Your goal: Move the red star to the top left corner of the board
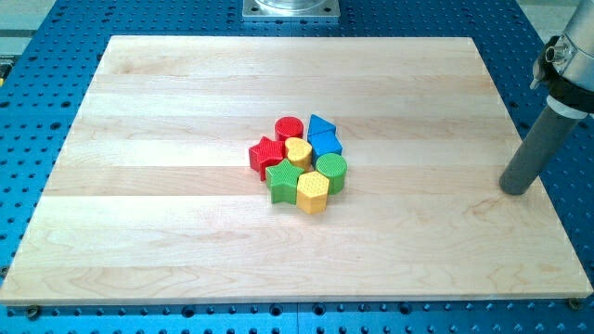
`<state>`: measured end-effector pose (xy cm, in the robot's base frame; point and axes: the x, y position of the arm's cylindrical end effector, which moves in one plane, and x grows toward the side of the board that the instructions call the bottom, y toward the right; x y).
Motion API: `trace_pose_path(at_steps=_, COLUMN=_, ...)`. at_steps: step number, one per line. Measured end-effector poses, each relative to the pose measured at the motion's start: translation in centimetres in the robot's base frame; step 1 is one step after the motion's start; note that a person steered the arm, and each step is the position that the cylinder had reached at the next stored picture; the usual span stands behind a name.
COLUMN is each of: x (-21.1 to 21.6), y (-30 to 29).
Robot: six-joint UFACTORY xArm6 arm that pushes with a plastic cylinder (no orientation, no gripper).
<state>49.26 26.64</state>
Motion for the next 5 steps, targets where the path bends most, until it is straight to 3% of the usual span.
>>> trace_pose_path(at_steps=5, x=2.0, y=-0.3)
